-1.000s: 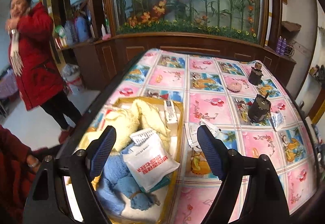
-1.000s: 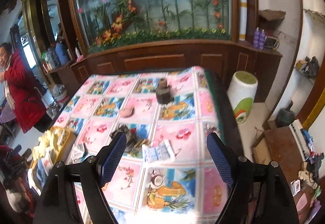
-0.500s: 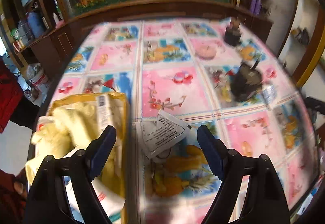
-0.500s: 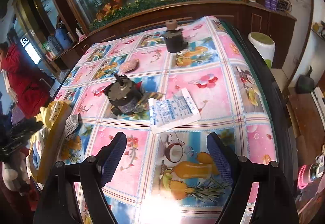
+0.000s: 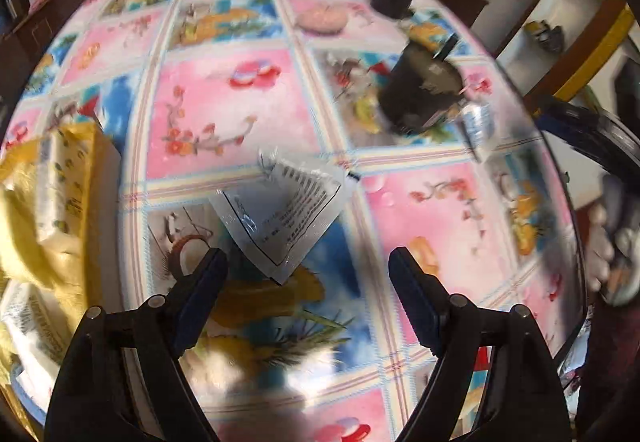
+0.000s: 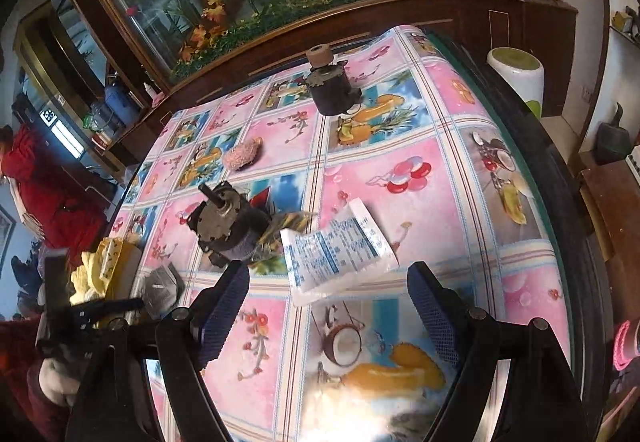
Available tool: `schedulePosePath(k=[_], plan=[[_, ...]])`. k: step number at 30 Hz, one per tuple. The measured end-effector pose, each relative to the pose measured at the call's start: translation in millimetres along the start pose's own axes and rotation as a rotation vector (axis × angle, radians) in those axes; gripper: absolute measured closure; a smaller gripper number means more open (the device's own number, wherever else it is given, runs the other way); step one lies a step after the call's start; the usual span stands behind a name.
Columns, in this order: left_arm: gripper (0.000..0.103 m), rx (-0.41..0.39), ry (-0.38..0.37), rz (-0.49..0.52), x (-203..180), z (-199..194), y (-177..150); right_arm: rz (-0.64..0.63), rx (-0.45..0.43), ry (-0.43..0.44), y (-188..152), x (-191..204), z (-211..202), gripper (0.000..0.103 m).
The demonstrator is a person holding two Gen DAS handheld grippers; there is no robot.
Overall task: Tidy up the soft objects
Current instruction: 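Grasp the small white paper packet with the left tool while the right tool grasps the blue-print packet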
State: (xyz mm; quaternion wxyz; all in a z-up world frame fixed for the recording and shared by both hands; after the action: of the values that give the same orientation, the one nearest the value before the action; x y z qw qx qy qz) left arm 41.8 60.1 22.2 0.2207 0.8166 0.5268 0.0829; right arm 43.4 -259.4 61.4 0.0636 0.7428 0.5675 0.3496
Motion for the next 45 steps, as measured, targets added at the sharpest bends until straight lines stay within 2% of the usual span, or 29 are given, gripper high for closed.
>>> schedulePosePath(k=[3,7,9,12,15,17,20,22,24,26,27,29,30,31,32,33,35,37,38,39,40,42,45], plan=[[0.021,-0.055,0.014,-0.032,5.9,-15.0,0.1,0.033,0.008,0.012,15.3,1.0,24.7,0.019],[0.021,-0.031,0.055,-0.063,14.1,-4.2,-0.8,0.048,0.055,-0.001,22.3,-1.2,62.2,0.019],[0.020,-0.029,0.109,-0.030,11.6,5.5,4.0,0.060,0.118,0.039,16.2,-1.1,75.8,0.019],[0.020,-0.035,0.221,0.048,3.4,20.7,10.2,0.026,0.165,0.078,3.6,6.1,78.8,0.018],[0.020,-0.012,0.307,0.110,-5.8,39.5,15.5,-0.042,0.182,0.047,-8.5,17.3,76.5,0.018],[0.020,-0.036,0.276,0.093,-6.9,42.9,15.4,-0.094,0.171,-0.011,-14.1,23.8,77.3,0.019],[0.041,-0.034,0.190,0.041,-4.3,42.0,13.6,-0.124,0.143,-0.071,-16.1,28.8,82.0,0.017],[0.049,-0.048,0.194,0.043,-7.8,35.3,10.2,-0.128,0.126,-0.093,-15.8,31.6,84.5,0.015],[0.065,-0.074,0.179,0.040,-9.3,24.1,6.6,-0.130,0.112,-0.113,-15.8,33.1,86.9,0.015],[0.065,-0.096,0.144,0.018,-11.1,13.9,2.3,-0.138,0.101,-0.130,-16.1,34.1,88.5,0.016],[0.065,-0.107,0.136,0.014,-13.6,9.2,-0.2,-0.150,0.099,-0.139,-17.1,35.4,88.8,0.019],[0.065,-0.128,0.110,0.001,-15.3,-0.3,-5.7,-0.187,0.096,-0.155,-19.5,39.4,88.0,0.035],[0.065,-0.135,0.101,-0.002,-17.2,-4.0,-8.8,-0.198,0.101,-0.166,-20.9,40.5,87.0,0.056],[0.065,-0.137,0.093,-0.001,-18.6,-7.0,-11.8,-0.203,0.109,-0.176,-22.1,40.6,84.9,0.067],[0.065,-0.136,0.084,-0.005,-19.1,-9.7,-15.4,-0.202,0.121,-0.174,-23.3,39.2,82.0,0.072],[0.065,-0.136,0.078,-0.006,-20.1,-12.4,-18.7,-0.196,0.147,-0.155,-25.5,36.1,79.1,0.085],[0.061,-0.132,0.070,0.014,-23.4,-16.9,-23.2,-0.192,0.206,-0.117,-33.4,32.2,72.9,0.088],[0.055,-0.134,0.062,0.034,-26.0,-20.6,-26.5,-0.209,0.281,-0.060,-43.5,33.6,64.2,0.083],[0.050,-0.133,0.068,0.048,-26.9,-20.9,-26.5,-0.216,0.275,-0.050,-45.7,34.1,57.7,0.077],[0.046,-0.131,0.084,0.060,-27.5,-20.4,-26.5,-0.231,0.237,-0.062,-44.8,34.8,50.1,0.053],[0.044,-0.131,0.103,0.070,-27.8,-19.3,-25.7,-0.266,0.181,-0.089,-43.2,37.5,43.0,0.024],[0.037,-0.117,0.127,0.088,-28.8,-13.7,-25.5,-0.339,0.075,-0.134,-39.3,45.3,34.3,0.002],[0.037,-0.101,0.154,0.145,-33.1,-0.4,-22.6,-0.434,0.047,-0.159,-33.5,60.3,43.5,0.002]])
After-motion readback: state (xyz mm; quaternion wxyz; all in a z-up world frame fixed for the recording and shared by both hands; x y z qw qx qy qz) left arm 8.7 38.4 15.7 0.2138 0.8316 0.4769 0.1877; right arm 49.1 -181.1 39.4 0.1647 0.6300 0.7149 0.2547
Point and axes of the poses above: each gripper's, at about its wrist camera, not at the fingertips, and z roughly the way its jaws point, x to its left, y to its top, the point moved 2 cm from there along z, roughly the way its jaws point, and after that the axes turned 10 degrees about z, right-handed, at the moved point
